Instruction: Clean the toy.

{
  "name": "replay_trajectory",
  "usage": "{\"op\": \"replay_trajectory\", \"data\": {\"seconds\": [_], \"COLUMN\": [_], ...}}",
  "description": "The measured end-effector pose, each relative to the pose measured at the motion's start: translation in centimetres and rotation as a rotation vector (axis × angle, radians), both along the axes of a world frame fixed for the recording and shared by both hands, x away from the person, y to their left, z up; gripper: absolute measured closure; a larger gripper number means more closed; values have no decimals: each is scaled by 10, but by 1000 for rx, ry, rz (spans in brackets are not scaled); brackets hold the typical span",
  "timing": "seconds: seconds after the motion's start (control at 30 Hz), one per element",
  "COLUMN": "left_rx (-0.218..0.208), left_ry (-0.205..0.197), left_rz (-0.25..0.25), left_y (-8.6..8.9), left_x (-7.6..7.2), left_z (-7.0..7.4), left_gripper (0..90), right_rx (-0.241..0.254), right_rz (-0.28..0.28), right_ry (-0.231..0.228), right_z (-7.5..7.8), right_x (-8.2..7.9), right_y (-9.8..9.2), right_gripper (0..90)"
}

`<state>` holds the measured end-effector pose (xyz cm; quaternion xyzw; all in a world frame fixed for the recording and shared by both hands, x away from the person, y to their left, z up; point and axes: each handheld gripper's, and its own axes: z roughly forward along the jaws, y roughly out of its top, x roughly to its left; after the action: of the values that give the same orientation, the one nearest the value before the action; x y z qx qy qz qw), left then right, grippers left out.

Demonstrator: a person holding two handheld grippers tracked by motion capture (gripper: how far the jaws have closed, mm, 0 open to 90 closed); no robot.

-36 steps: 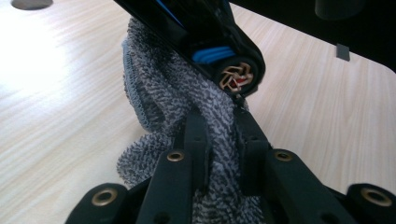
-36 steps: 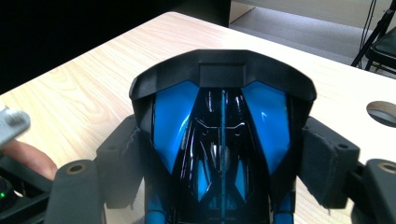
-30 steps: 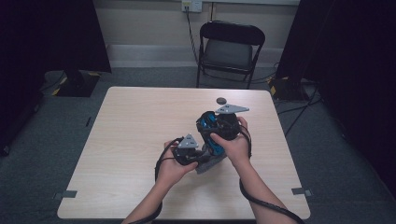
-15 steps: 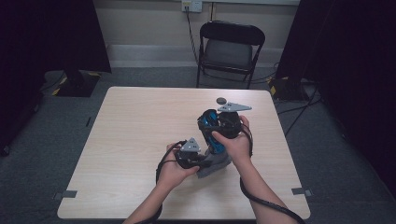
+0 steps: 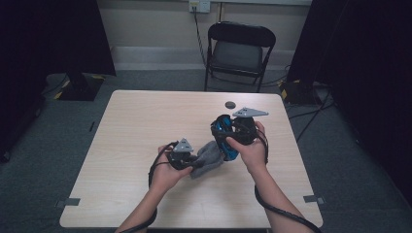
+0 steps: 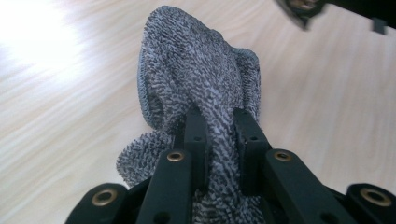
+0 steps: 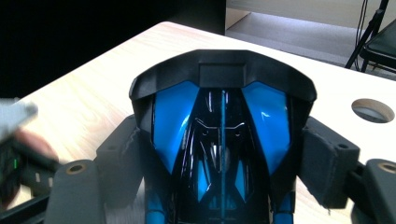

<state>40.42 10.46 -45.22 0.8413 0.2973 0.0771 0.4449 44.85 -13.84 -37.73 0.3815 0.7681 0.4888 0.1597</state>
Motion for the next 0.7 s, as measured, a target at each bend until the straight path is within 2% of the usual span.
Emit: {"op": "replay_trajectory", "data": {"seconds": [0.3, 0.57, 0.7], "left_rx": [-25, -51, -67], "left_ry": [-52, -84, -92], "left_rz": [77, 131, 137], "left_y": [21, 26, 23], "left_x": [10, 19, 21], "left_z": [23, 37, 42], "left_gripper": [783, 783, 783], "right_rx": [1, 1, -2], "right_rz": [27, 56, 66], "right_ry": [21, 28, 32], "right_z": [-16, -23, -29], "right_x": [-7, -14, -18], "right_y": [0, 3, 5], "right_gripper": [255, 255, 256]}}
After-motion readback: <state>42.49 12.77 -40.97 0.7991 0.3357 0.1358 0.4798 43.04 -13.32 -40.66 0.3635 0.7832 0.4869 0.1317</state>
